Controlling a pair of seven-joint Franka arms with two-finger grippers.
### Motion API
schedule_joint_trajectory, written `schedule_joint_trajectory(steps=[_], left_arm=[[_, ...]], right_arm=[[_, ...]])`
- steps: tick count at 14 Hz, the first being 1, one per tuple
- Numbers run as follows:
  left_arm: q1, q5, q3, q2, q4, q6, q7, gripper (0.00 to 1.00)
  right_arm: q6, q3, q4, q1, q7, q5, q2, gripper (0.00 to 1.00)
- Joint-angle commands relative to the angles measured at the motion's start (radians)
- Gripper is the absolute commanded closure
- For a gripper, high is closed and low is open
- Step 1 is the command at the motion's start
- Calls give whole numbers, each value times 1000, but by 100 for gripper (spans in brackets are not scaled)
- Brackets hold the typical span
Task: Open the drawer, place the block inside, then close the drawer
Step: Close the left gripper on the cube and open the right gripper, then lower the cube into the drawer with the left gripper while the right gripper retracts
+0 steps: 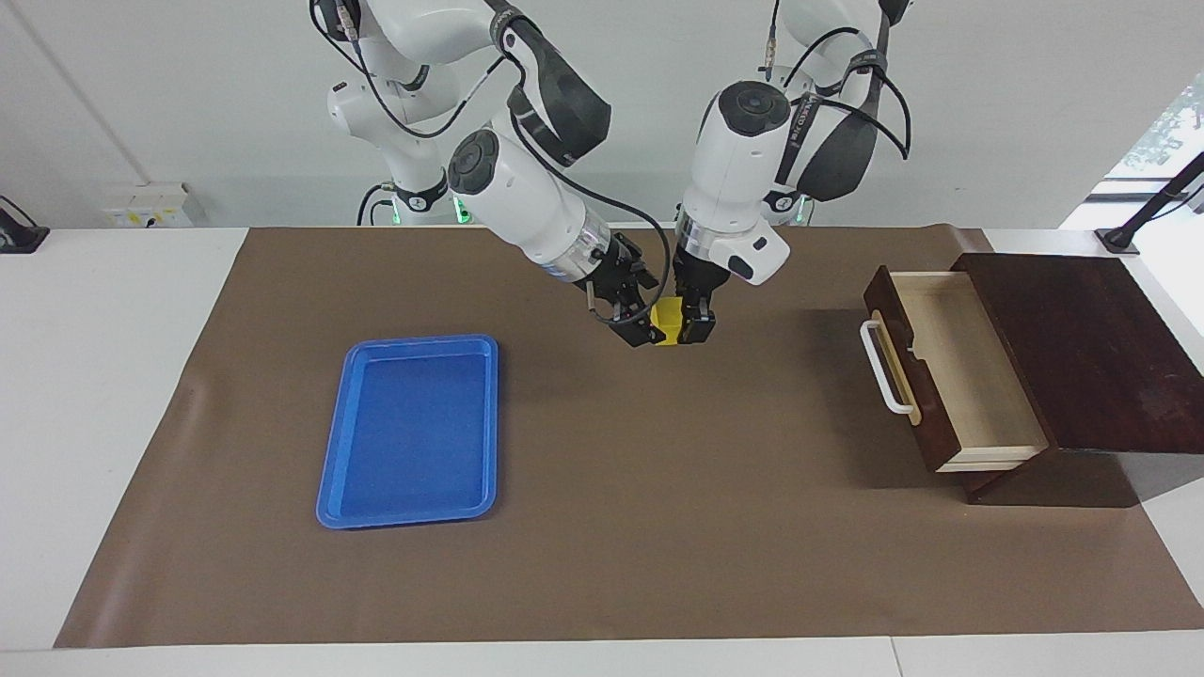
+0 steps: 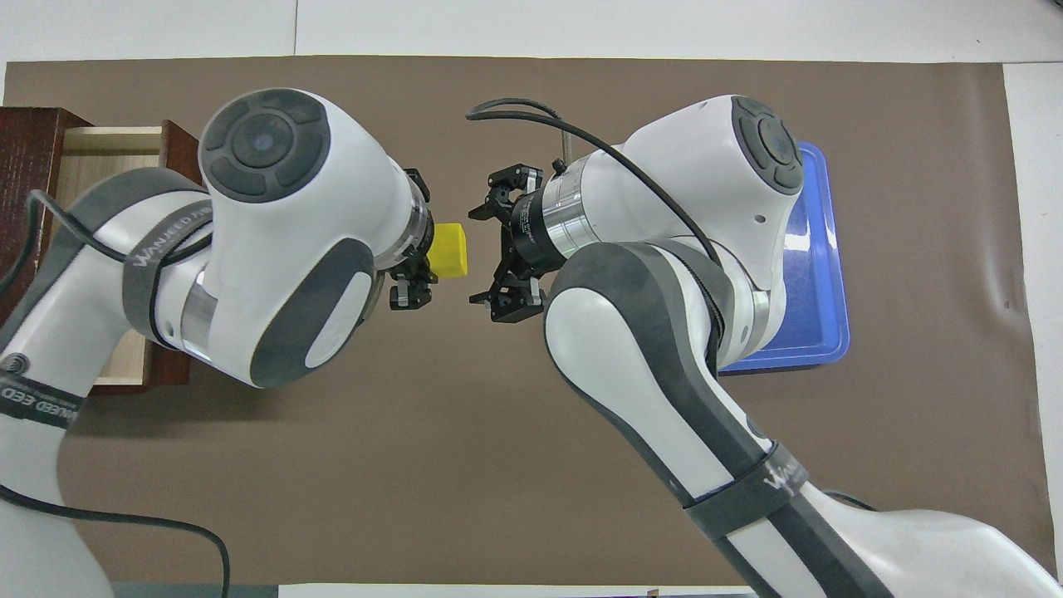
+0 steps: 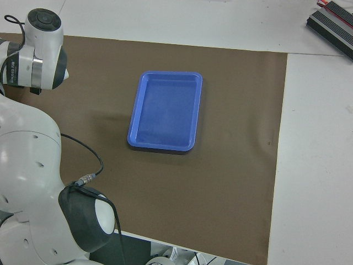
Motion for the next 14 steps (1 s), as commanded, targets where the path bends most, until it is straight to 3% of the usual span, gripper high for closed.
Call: schedule_joint_trajectory(steps=[1,6,8,10,14], left_arm=[[156,-16,0,-62,9,-116,215,100],[437,-19,2,-94,-20,-126,441,100],[544,-19,3,-101,-40,-105,544,100],[578,-19,5,-119,-83,-79,580,100],[621,-14,6,-196,-285,58,638,100]], right_arm=[[-8,1,18,-7,10,23,6,0],[-32,-5,16,-54,3,11,3,0],[-63,-8,16,-96,-77,6,-4,0],[-99,-11,16,-138,-131,-8,-4,0],[-171,-11,18,-208,-304,-109,-20,0]])
